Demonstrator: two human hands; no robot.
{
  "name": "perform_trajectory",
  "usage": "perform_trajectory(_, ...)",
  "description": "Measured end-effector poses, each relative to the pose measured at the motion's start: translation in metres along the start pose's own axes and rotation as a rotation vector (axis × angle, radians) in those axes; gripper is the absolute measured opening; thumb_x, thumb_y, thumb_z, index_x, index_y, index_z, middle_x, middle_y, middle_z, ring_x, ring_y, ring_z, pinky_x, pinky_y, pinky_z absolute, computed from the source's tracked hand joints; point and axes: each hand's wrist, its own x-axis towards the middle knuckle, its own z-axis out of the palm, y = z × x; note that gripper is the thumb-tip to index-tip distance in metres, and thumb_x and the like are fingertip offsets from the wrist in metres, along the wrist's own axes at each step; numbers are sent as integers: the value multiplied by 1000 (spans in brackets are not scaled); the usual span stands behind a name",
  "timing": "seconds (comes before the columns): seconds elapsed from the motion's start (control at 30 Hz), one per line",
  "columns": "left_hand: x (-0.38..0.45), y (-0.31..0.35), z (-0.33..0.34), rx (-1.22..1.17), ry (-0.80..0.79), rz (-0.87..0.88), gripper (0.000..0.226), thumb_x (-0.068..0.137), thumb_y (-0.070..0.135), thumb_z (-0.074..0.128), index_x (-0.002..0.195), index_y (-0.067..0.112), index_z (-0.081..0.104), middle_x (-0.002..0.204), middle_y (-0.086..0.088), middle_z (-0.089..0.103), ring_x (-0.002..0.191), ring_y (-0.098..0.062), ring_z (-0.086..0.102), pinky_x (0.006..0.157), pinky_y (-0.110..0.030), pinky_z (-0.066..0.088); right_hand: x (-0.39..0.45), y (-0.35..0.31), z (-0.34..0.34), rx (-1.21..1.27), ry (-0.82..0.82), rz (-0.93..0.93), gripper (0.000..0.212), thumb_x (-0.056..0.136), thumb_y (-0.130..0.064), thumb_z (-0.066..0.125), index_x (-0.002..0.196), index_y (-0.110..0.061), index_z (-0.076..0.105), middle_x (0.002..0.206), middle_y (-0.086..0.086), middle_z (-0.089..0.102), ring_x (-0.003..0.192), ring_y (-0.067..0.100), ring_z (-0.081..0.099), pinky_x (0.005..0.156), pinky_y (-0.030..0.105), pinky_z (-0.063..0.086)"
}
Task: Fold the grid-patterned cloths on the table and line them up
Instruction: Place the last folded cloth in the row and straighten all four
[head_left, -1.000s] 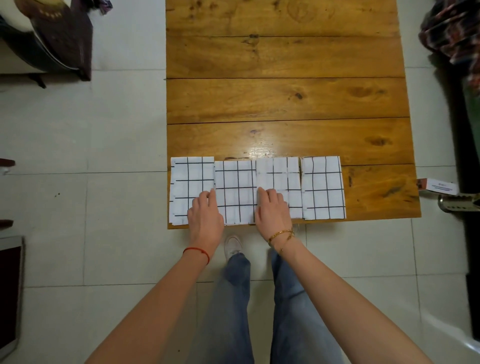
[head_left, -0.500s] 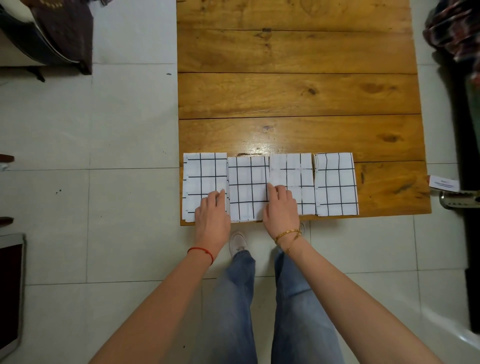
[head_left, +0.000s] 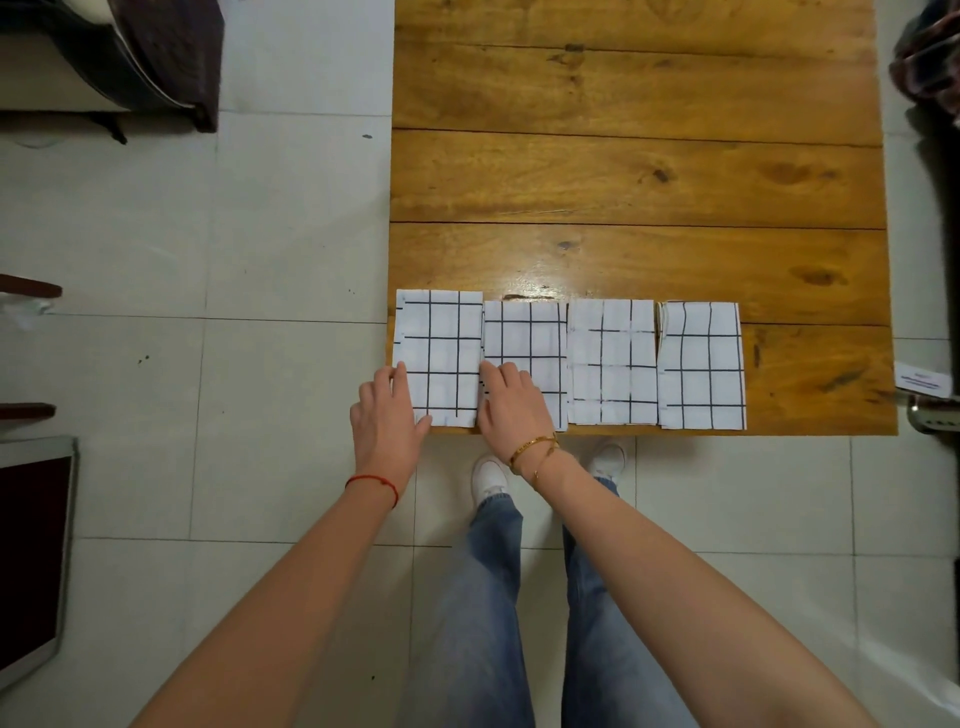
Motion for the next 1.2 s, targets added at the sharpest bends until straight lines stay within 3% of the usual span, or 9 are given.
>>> perform_trajectory(0.4, -18, -13, 6, 66, -15, 63, 70, 89, 25, 63, 148, 14, 28, 147, -4, 35, 117, -25, 43, 92, -36, 43, 2, -2, 2, -60, -18, 4, 50, 89, -14, 46, 138, -6, 36, 122, 14, 47, 103, 28, 46, 83, 34, 42)
perform_trajectory(0.63, -18, -12, 1, -33, 28, -16, 63, 91, 22, 57, 147, 10, 31, 144, -8, 38, 119, -27, 42, 91, -39, 42, 0, -5, 2, -65, -35, 1, 42, 90, -14, 46, 131, -5, 43, 122, 15, 47, 104, 29, 47, 82, 35, 43)
perform_trajectory(0.93, -10, -6, 3, 17, -3, -12, 56, 92, 13, 48, 146, 10, 32, 142, -9, 39, 117, -26, 41, 86, -36, 43, 0, -7, 4, -72, -27, -21, 35, 90, -14, 44, 123, -6, 48, 119, 13, 50, 102, 28, 47, 81, 35, 44)
perform_trajectory(1.07, -11, -5, 3, 25, -4, -12, 57, 93, 14, 48, 147, 11, 31, 144, -8, 38, 118, -25, 41, 87, -35, 43, -2, 4, -6, -16, 80, 11, 32, 87, -10, 47, 117, -4, 54, 111, 14, 53, 96, 29, 50, 76, 35, 41)
perform_trajectory(1.2, -11, -3, -1, 8, 10, -34, 57, 91, 10, 48, 145, 10, 33, 143, -10, 39, 116, -28, 42, 84, -37, 42, -6, 32, -15, -70, 273, 196, 34, 78, -8, 56, 111, -2, 56, 100, 15, 55, 87, 31, 53, 68, 37, 44)
